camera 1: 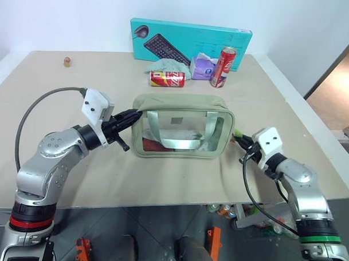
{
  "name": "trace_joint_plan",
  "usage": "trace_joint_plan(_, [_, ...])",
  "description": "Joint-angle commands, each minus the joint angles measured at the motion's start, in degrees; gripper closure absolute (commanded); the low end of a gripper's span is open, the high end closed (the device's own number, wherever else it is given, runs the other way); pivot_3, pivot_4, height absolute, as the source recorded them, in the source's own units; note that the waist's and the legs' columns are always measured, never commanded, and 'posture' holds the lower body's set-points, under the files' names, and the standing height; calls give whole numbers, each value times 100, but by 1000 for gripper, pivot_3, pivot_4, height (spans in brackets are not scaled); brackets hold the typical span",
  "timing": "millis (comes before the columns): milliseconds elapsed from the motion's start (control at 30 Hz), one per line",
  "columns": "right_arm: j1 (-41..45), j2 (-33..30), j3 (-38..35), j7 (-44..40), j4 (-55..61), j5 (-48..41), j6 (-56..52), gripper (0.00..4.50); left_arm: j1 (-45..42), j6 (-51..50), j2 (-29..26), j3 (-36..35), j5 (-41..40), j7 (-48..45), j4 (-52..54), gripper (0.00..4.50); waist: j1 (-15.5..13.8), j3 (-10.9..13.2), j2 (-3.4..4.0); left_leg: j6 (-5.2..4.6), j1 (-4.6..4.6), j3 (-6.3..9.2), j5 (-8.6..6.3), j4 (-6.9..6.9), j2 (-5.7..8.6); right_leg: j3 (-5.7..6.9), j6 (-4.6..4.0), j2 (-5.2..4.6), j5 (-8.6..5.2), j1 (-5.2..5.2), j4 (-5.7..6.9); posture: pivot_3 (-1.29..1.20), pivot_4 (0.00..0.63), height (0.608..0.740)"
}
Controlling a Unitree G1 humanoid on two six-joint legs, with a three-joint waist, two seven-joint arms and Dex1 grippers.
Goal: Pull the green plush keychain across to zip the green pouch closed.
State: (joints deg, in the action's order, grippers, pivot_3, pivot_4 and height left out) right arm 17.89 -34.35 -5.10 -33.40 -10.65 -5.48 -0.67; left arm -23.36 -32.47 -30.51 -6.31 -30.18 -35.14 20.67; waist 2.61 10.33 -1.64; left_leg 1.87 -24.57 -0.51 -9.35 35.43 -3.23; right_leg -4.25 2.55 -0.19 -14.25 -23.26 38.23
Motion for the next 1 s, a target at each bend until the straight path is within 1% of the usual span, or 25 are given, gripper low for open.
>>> trace_joint_plan(33, [-114, 117, 111, 139, -396, 235, 346, 4441, -138, 145, 23, -139, 31, 134, 99, 4500, 1, 0, 0, 0, 1, 0, 0, -2, 0, 0, 0, 0, 0, 0, 0, 0, 150, 740])
trace_joint_plan(133, [-47, 210, 160, 168, -495, 273, 521, 4441, -112, 129, 50, -96, 52, 150, 124, 4500, 5, 0, 0, 0, 3, 0, 0, -2, -2, 0, -2, 2, 0, 0, 0, 0, 150, 740])
trace_joint_plan(233, [95, 395, -102, 107, -321, -215, 306, 4441, -68, -9, 2, -98, -30, 116, 138, 4500, 5, 0, 0, 0, 4, 0, 0, -1, -2, -1, -2, 2, 2, 1, 0, 0, 150, 740])
trace_joint_plan(267, [141, 450, -235, 15, -184, -508, 138, 4441, -35, -97, -17, -144, -124, 95, 155, 4500, 5, 0, 0, 0, 4, 0, 0, 0, -2, -1, -2, 2, 3, 1, 0, 0, 150, 740])
trace_joint_plan(333, [208, 448, -424, -192, 218, -1013, -225, 3813, 38, -367, -88, -296, -434, 6, 183, 4500, 5, 1, 2, -1, 3, 0, 1, -1, -2, -1, -2, 2, 5, 1, 0, 0, 150, 740])
trace_joint_plan(400, [208, 363, -550, -405, 714, -1472, -630, 3202, 69, -544, -154, -394, -622, -41, 183, 3767, 4, 1, 2, -1, 2, 0, 0, -2, -3, -1, -2, 2, 4, 0, 0, 0, 150, 740])
trace_joint_plan(500, [131, 191, -749, -675, 1314, -2019, -1132, 2213, 59, -654, -228, -490, -797, -134, 149, 2941, 2, 1, 3, -1, 0, 1, 0, -4, -3, 0, 0, 2, -1, -2, 0, 0, 150, 740])
trace_joint_plan(533, [99, 125, -842, -711, 1484, -2192, -1323, 1805, 85, -636, -265, -520, -844, -229, 91, 2499, 1, 1, 2, -1, -1, 3, 0, -5, -3, 2, 0, 2, -2, -2, 0, 0, 150, 740])
trace_joint_plan(700, [-96, -264, -1262, -918, 2055, -2886, -2098, 64, 167, -634, -367, -836, -1219, -537, -114, 776, -1, 2, 2, -1, -2, 2, -1, -5, -2, 2, -1, -1, -6, -2, -1, 0, 150, 740])
trace_joint_plan(767, [-151, -457, -1462, -992, 2162, -3065, -2279, 0, 113, -708, -457, -1053, -1456, -615, -174, 76, 0, 2, 2, -1, -2, 2, -1, -4, -2, 3, -2, 0, -7, -2, -1, 0, 150, 740])
trace_joint_plan(933, [-162, -911, -1939, -1104, 2267, -3463, -2729, 0, -33, -1004, -735, -1604, -2039, -584, -341, 32, 2, 2, 2, -2, -1, 1, -1, -4, -3, 3, -4, 0, -6, -3, 0, 0, 150, 740])
trace_joint_plan(967, [-209, -1014, -2014, -1148, 2304, -3526, -2829, 0, 4, -1023, -821, -1679, -2036, -578, -375, 32, 3, 2, 2, -2, -1, 1, -1, -4, -3, 2, -3, 0, -6, -3, 0, 0, 150, 740])
trace_joint_plan(1000, [-288, -1117, -2081, -1208, 2371, -3593, -2934, 0, 115, -924, -936, -1696, -1865, -602, -403, 32, 2, 2, 2, -2, -1, 0, -1, -4, -4, 2, -4, 0, -7, -4, -1, 0, 150, 740])
